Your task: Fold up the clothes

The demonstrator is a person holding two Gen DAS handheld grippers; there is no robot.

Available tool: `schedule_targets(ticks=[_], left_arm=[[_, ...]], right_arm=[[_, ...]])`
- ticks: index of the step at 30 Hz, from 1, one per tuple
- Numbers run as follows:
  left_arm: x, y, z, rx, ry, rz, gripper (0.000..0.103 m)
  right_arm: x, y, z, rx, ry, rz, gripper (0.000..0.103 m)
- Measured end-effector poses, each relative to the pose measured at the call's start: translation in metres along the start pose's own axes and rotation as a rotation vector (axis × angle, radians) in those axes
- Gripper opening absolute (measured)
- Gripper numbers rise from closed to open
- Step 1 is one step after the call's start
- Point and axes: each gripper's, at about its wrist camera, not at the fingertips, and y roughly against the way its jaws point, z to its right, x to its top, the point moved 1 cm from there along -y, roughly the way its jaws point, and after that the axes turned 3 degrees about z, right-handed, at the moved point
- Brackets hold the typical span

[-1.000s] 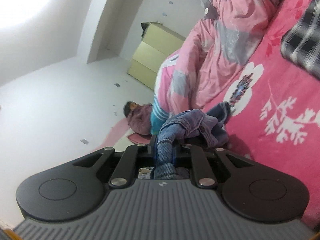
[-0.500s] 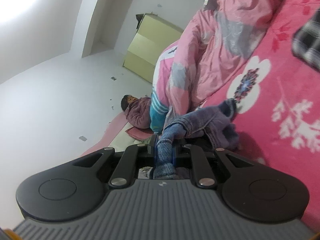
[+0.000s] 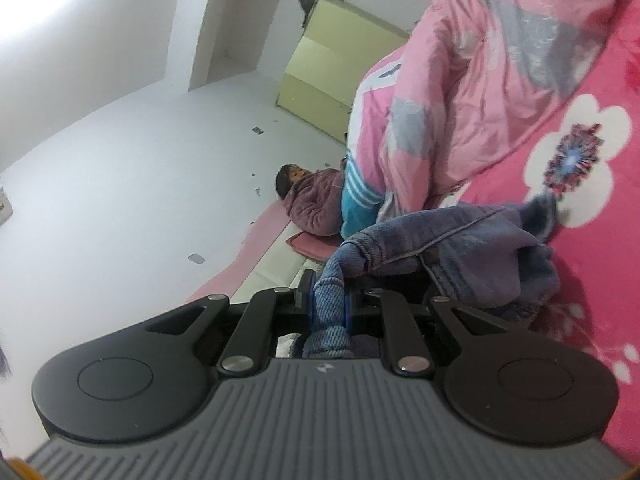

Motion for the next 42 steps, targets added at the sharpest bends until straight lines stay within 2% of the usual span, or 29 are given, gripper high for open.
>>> schedule_targets(ticks=[7, 8, 10, 12, 13, 14, 15, 21, 24, 30, 33, 38, 42], left_arm=[[0.004, -0.027, -0.010, 0.080, -0.011, 0.007, 0.092], [0.005, -0.030, -0.015, 0.091, 0.001, 0.007, 0.087], [0.007, -0.036, -0.024, 0.105, 0.033, 0.004, 0.069], [0.008, -0.043, -0.040, 0.087, 0.111, -0.017, 0.043], [0.008, -0.045, -0.047, 0.064, 0.156, -0.027, 0.037], [0.008, -0.046, -0.054, 0.039, 0.203, -0.037, 0.024], [0.009, -0.045, -0.059, 0.026, 0.239, -0.038, 0.019], [0.019, -0.027, -0.063, 0.014, 0.270, -0.006, 0.013], [0.029, -0.009, -0.061, -0.026, 0.279, 0.014, 0.012], [0.059, 0.043, -0.052, -0.129, 0.277, 0.109, 0.011], [0.076, 0.064, -0.042, -0.192, 0.270, 0.162, 0.011], [0.101, 0.089, -0.014, -0.343, 0.242, 0.250, 0.011], [0.122, 0.095, 0.012, -0.477, 0.227, 0.278, 0.011]], right_arm=[[0.017, -0.028, -0.019, 0.062, -0.020, -0.025, 0.012], [0.018, -0.032, -0.021, 0.069, -0.021, -0.031, 0.012], [0.019, -0.040, -0.025, 0.080, -0.016, -0.042, 0.012], [0.019, -0.046, -0.026, 0.081, -0.010, -0.050, 0.012], [0.019, -0.050, -0.026, 0.080, -0.007, -0.054, 0.012], [0.019, -0.052, -0.025, 0.075, -0.008, -0.056, 0.012], [0.019, -0.054, -0.024, 0.069, -0.012, -0.054, 0.012], [0.025, -0.041, -0.018, 0.025, 0.000, 0.027, 0.012], [0.031, -0.022, -0.017, 0.016, 0.002, 0.072, 0.012], [0.048, 0.027, -0.014, 0.054, -0.001, 0.182, 0.012], [0.058, 0.054, -0.012, 0.084, -0.002, 0.243, 0.012], [0.070, 0.108, -0.016, 0.106, 0.031, 0.366, 0.012], [0.077, 0.160, -0.024, 0.099, 0.066, 0.470, 0.012]])
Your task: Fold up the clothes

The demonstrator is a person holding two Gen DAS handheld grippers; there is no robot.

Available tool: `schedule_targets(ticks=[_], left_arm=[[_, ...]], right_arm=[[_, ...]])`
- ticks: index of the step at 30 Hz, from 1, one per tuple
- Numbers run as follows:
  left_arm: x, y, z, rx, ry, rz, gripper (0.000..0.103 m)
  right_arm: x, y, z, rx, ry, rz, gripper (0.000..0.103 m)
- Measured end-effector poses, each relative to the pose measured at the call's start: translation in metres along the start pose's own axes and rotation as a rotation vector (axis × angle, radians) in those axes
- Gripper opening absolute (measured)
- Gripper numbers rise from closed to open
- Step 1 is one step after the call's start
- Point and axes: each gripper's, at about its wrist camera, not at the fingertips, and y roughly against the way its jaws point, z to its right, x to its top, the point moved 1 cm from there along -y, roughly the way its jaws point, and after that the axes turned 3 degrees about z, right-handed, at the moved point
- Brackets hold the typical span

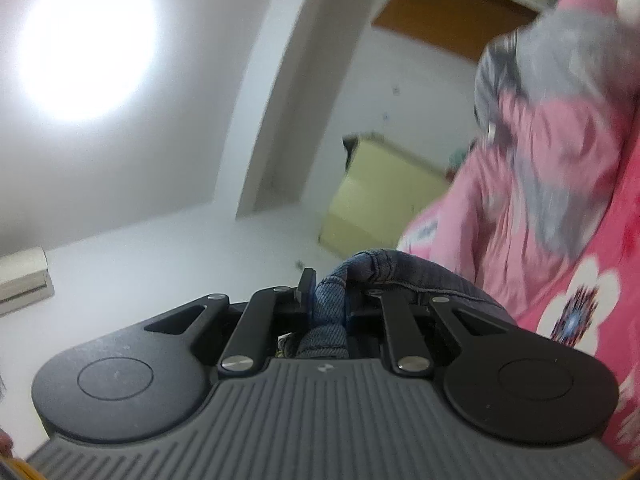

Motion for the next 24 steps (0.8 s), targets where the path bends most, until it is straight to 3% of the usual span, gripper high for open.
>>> schedule_targets(ticks=[4, 7, 11, 17, 24], left_arm=[[0.010, -0.010, 0.028, -0.136, -0.003, 0.026, 0.011], [0.008, -0.011, 0.041, -0.198, -0.008, 0.048, 0.011], [-0.003, -0.014, 0.035, -0.187, 0.022, 0.030, 0.010], [-0.025, 0.006, -0.021, -0.067, 0.143, -0.002, 0.010], [-0.052, 0.051, -0.096, 0.133, 0.338, 0.028, 0.010]], right_arm=[[0.027, 0.043, -0.020, -0.015, 0.060, 0.096, 0.012], [0.038, 0.067, -0.035, -0.009, 0.109, 0.152, 0.012], [0.042, 0.077, -0.045, -0.033, 0.159, 0.166, 0.012], [0.026, 0.023, -0.029, -0.065, 0.122, 0.019, 0.012], [-0.034, -0.097, -0.017, -0.040, 0.119, -0.239, 0.012]])
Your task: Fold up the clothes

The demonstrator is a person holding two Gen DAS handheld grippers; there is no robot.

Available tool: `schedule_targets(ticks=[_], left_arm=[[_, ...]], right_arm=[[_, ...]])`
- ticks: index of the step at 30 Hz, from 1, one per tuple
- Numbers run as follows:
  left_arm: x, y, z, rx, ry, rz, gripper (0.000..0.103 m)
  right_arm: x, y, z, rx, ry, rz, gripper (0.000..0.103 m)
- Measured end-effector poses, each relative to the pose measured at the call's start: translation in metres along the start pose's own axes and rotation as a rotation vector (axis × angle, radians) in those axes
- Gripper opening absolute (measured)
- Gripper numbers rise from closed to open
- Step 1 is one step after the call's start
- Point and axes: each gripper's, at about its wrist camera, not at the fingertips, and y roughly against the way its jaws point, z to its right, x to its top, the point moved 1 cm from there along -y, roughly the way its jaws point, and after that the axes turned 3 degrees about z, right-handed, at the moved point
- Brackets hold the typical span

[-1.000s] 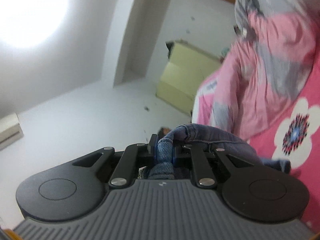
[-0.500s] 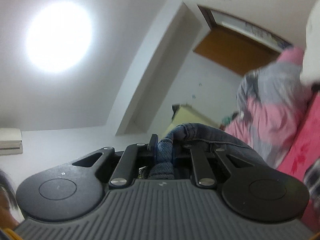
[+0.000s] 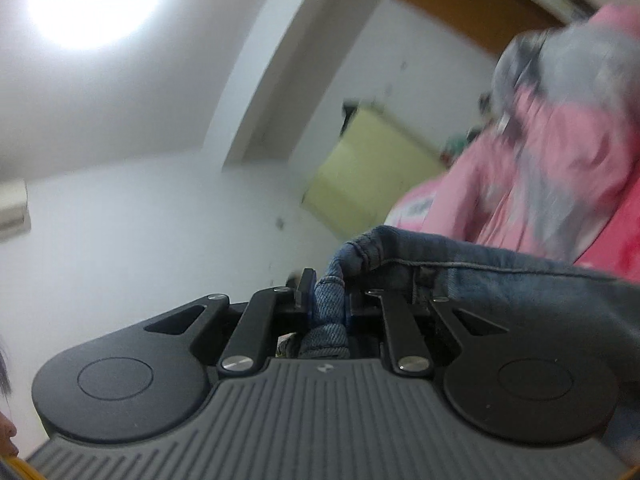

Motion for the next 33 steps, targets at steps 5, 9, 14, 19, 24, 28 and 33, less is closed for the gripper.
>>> schedule_targets(ticks=[5, 9, 14, 19, 24, 28, 33], left_arm=[[0.005, 0.036, -0.074, 0.121, 0.182, 0.077, 0.010], [0.016, 0.065, -0.128, 0.233, 0.256, 0.166, 0.010], [0.034, 0.083, -0.191, 0.474, 0.299, 0.203, 0.010], [0.045, 0.081, -0.254, 0.637, 0.368, 0.161, 0.010], [0.046, 0.067, -0.302, 0.730, 0.435, 0.121, 0.011], [0.045, 0.054, -0.308, 0.852, 0.364, 0.086, 0.024], [0.052, 0.050, -0.285, 0.931, 0.231, 0.137, 0.070]], right_arm=[[-0.041, -0.123, -0.002, 0.021, -0.008, -0.217, 0.012], [-0.087, -0.224, -0.016, 0.054, 0.027, -0.361, 0.012], [-0.153, -0.347, -0.026, 0.075, 0.069, -0.526, 0.012], [-0.239, -0.430, -0.033, 0.019, 0.096, -0.675, 0.011], [-0.301, -0.504, -0.001, -0.077, 0.056, -0.778, 0.012], [-0.348, -0.542, 0.034, -0.138, -0.009, -0.864, 0.015], [-0.381, -0.551, 0.077, -0.274, -0.154, -0.951, 0.049]])
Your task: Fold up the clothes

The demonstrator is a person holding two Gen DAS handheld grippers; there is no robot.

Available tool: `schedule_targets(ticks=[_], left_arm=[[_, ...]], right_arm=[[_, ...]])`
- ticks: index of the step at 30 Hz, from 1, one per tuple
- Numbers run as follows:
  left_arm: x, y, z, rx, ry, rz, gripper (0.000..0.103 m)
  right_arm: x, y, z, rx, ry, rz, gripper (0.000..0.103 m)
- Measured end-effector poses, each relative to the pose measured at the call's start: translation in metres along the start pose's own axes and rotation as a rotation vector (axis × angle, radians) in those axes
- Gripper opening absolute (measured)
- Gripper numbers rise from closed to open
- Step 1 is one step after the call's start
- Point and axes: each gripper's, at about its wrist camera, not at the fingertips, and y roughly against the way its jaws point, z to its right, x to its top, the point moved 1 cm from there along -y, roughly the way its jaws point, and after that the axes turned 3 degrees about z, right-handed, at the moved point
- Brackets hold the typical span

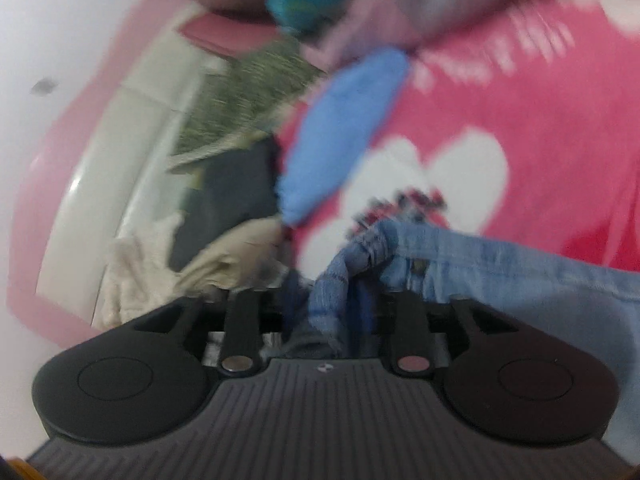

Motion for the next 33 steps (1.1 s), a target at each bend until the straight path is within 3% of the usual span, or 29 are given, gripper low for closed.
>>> schedule_targets(ticks=[3, 6, 10, 15, 19, 23, 28, 33], left_arm=[[0.005, 0.008, 0.007, 0.018, -0.026, 0.017, 0.079], [0.003, 0.029, 0.018, 0.015, -0.017, 0.022, 0.084], [-0.001, 0.046, 0.035, -0.025, -0.030, 0.028, 0.091], [-0.009, 0.055, 0.079, -0.132, -0.104, -0.023, 0.092], [-0.025, 0.055, 0.130, -0.281, -0.188, -0.077, 0.093], [-0.047, 0.041, 0.177, -0.400, -0.285, -0.104, 0.093], [-0.066, 0.012, 0.219, -0.460, -0.418, -0.091, 0.092], [-0.071, -0.014, 0.219, -0.528, -0.453, -0.050, 0.092]], right_arm=[[-0.003, 0.018, 0.009, 0.062, -0.022, 0.005, 0.059], [-0.004, 0.063, 0.011, 0.100, -0.020, 0.035, 0.067], [-0.018, 0.158, 0.025, 0.155, -0.005, 0.118, 0.081], [-0.055, 0.306, 0.075, 0.147, -0.021, 0.295, 0.086], [-0.089, 0.408, 0.133, 0.031, -0.088, 0.434, 0.088], [-0.117, 0.461, 0.185, -0.062, -0.177, 0.488, 0.088], [-0.155, 0.472, 0.219, -0.231, -0.153, 0.516, 0.088], [-0.176, 0.434, 0.196, -0.461, 0.172, 0.395, 0.088]])
